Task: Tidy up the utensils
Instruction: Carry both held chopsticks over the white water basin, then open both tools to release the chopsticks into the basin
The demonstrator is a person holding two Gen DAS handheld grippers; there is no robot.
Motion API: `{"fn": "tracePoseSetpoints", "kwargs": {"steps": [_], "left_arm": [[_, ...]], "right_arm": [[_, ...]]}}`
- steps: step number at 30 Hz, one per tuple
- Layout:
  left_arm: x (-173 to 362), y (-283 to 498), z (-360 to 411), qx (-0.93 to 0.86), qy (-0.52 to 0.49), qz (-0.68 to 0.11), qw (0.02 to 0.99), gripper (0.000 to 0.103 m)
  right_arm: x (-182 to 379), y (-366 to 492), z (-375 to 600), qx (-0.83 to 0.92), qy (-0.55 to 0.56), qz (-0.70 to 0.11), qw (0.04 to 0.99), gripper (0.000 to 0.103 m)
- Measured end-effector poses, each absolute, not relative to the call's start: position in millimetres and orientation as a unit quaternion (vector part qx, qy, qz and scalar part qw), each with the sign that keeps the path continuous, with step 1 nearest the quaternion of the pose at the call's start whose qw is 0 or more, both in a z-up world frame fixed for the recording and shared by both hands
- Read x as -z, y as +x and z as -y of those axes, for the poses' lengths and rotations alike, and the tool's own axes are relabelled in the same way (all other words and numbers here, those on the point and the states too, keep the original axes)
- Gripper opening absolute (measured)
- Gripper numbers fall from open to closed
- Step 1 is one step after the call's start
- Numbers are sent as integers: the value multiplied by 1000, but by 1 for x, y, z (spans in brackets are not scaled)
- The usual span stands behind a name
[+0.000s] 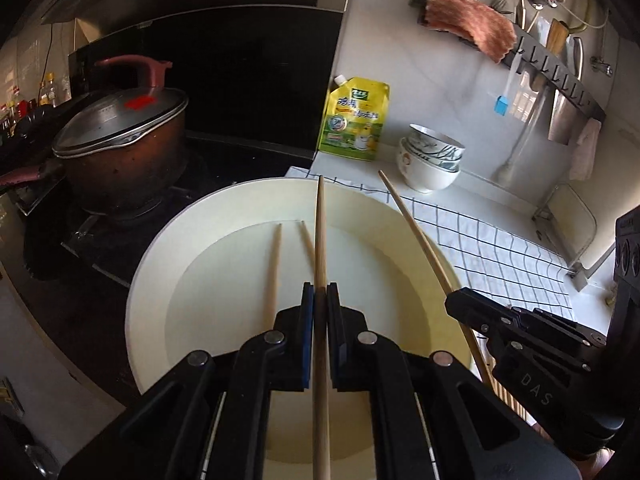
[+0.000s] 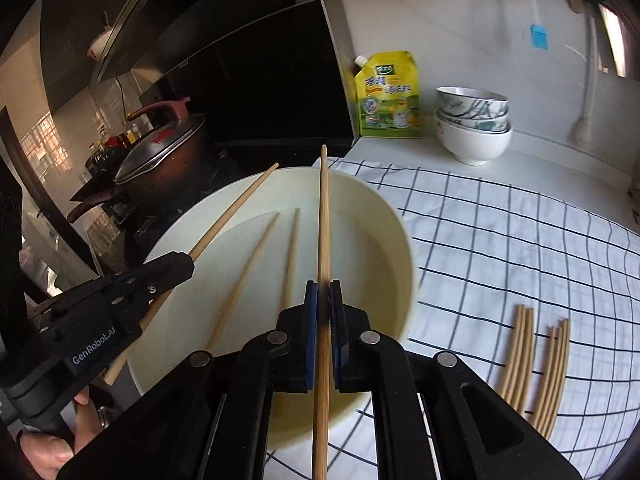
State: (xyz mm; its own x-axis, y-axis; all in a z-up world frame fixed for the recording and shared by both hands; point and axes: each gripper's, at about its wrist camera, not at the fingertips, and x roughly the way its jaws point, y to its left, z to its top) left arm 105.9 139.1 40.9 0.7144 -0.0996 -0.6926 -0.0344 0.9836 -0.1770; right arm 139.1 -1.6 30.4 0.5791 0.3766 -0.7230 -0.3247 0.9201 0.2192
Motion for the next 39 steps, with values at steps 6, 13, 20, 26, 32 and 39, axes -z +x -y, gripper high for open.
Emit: {"fn": "tracePoseSetpoints", "kwargs": {"steps": [6,13,20,26,32,39], "left_arm": [[-14,125,-160,8,-93,-407,909,7],[8,130,-168,1,-104,-427,898,7],[8,123,-174,-13,-115,-418,901,48],[-3,113,-174,-21,-114,-403,908,49],[-6,102,-172,-20,-116,-401,909,50],[-10,87,-165,-19,-118,-399,909,55]], "right_arm": [[-8,165,-38,-212,12,-454,865,6],[13,173,-47,-208,6,-484,850,6],[9,170,-40,-199,11,-476,856,15],[3,162,-34,-195,12,-467,863,15],[-3,151,-26,-191,17,-460,867,15],[-13,130,-15,-194,21,-447,873,15]]}}
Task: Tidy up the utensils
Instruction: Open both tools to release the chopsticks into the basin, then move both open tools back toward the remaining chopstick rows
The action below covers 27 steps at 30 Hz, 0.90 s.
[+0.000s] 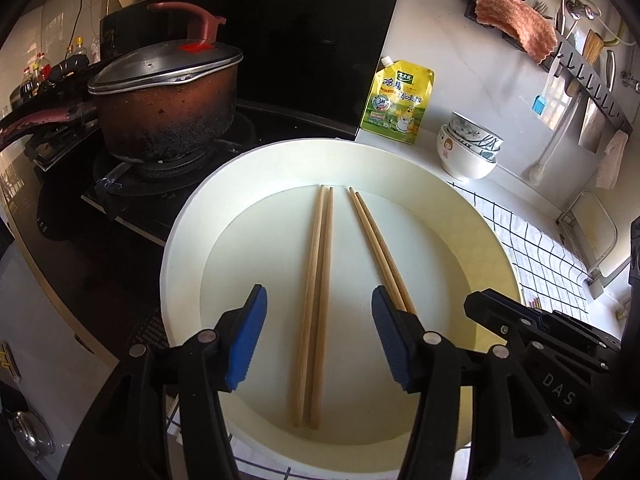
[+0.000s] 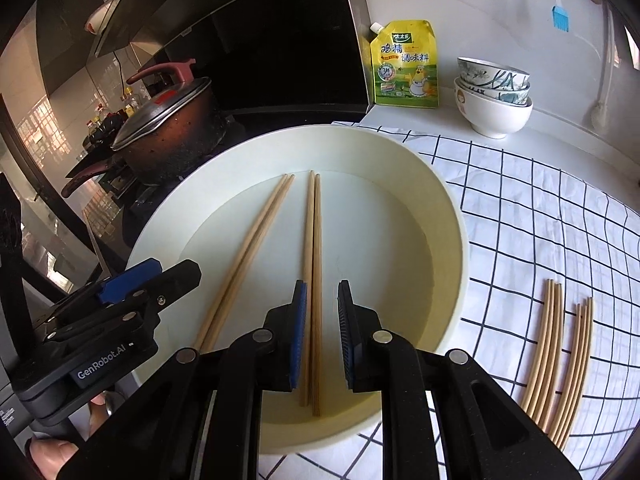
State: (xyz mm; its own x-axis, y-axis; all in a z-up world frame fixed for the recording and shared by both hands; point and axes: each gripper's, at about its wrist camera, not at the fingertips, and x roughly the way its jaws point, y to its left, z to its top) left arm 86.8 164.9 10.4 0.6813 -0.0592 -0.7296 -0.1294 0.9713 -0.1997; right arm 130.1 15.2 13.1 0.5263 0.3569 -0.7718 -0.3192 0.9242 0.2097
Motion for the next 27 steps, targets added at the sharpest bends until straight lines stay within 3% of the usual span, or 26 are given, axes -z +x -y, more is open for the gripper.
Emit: {"fn": "tracePoseSetpoints", "kwargs": {"steps": [6,11,15,27], "left_arm": [[-18,75,-153,-18,-105,-390,915,63],[-23,66,-140,-16,-91,-384,919,66],[-26,59,-126,-6,-89,-381,920,71],[-30,36,-49,55,-67,-378,922,78]], "right_arm": [[-23,113,-2,-181,22,-430,884,24],[-26,98,15,-168,22,-420,892,25],[-29,87,33,-152,23,-411,899,33],[-28,44,125,-76,19,-400,913,40]]}}
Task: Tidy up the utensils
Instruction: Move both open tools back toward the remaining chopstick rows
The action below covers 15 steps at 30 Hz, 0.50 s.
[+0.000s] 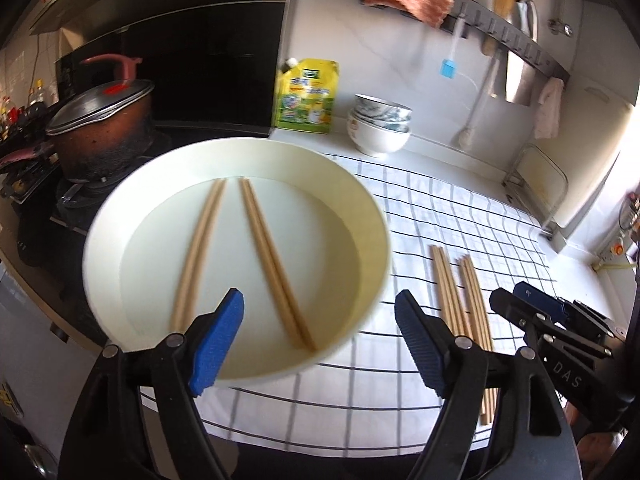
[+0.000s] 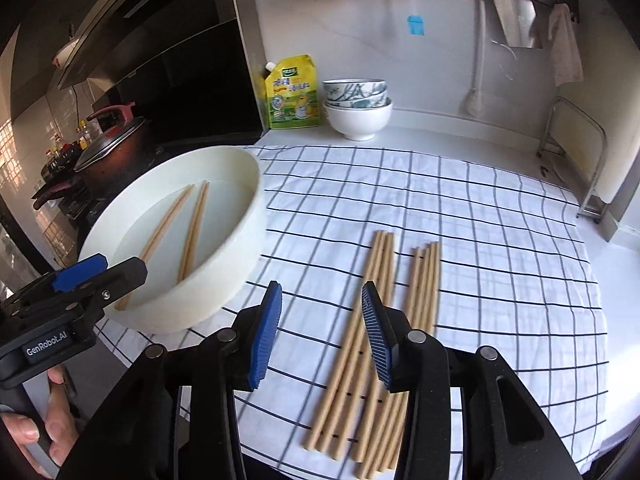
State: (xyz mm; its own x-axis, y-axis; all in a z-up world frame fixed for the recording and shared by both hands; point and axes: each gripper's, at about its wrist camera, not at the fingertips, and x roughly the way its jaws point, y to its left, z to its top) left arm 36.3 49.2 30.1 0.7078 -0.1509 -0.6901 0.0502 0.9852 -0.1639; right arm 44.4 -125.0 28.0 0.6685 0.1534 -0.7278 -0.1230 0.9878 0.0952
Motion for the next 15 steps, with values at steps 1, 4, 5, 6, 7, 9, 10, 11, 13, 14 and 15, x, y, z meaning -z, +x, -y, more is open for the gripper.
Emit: {"fn": "tracePoseSetpoints", "kwargs": {"steps": [1,4,5,6,7,9,10,11,13,14,15], "left_arm": [[-29,35,-42,60,-63,-378,921,79],[-25,33,-20,74,-52,-384,919,79],[-23,32,-14,77,-48,-386,918,79],[-21,32,-7,80,-43,-388,917,79],[-19,31,-1,83,-38,-389,917,79],[-14,32,12,90,-32,-394,914,79],[-12,33,18,93,-30,-396,913,79],[-10,33,23,97,-30,-398,912,79],[-5,35,34,104,-28,-403,909,79],[-2,36,38,106,-26,-405,908,79],[0,37,42,107,-24,-407,907,79]], "right_arm": [[-27,41,134,-67,19,-400,914,40],[-23,35,161,-44,24,-404,913,40],[-20,34,169,-36,28,-407,912,40],[-17,33,177,-30,32,-409,912,40],[-15,31,183,-24,35,-411,911,40],[-9,29,196,-16,43,-417,908,40],[-6,27,201,-15,44,-420,906,40],[-3,26,206,-13,46,-422,905,40],[3,24,211,-11,48,-428,902,40],[6,22,214,-11,49,-431,901,40],[9,23,215,-10,47,-434,900,40]]}}
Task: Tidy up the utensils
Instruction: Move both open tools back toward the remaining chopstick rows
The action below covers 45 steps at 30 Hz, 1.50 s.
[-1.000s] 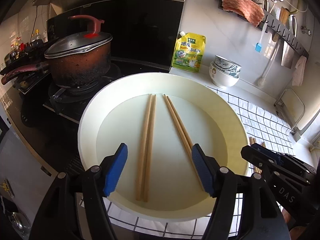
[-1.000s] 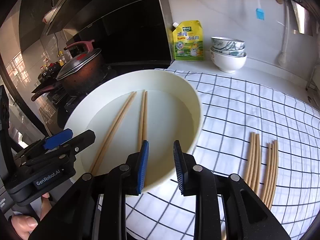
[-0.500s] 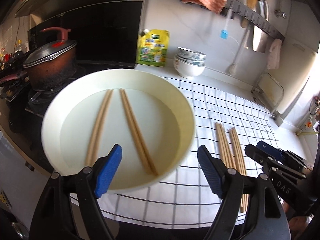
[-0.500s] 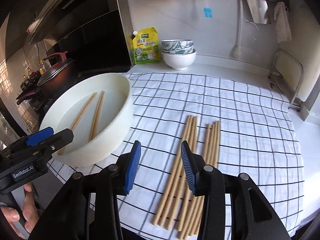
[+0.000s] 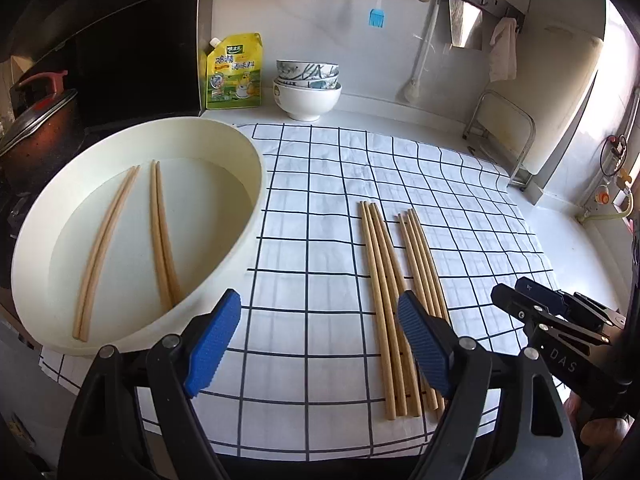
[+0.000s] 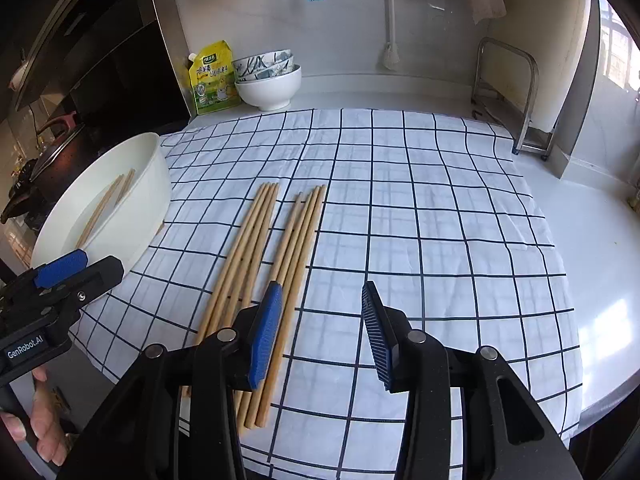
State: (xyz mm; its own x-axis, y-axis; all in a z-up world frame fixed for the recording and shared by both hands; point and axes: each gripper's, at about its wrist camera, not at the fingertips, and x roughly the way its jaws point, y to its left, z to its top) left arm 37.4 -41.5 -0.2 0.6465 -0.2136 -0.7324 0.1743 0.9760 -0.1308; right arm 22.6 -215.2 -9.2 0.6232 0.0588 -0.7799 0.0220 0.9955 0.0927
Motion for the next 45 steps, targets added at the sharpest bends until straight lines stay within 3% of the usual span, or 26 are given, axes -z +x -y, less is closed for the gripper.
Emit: {"fn": "tracePoseSetpoints", "kwargs": {"steps": [23,45], "left_arm": [[36,57,56,85,3,-443,892,79],[55,64,80,93,23,-459,883,81]], "right_arm": [[55,54,200,-23,25,-476,879,40],[57,49,237,-1,61,-467,882,40]]}}
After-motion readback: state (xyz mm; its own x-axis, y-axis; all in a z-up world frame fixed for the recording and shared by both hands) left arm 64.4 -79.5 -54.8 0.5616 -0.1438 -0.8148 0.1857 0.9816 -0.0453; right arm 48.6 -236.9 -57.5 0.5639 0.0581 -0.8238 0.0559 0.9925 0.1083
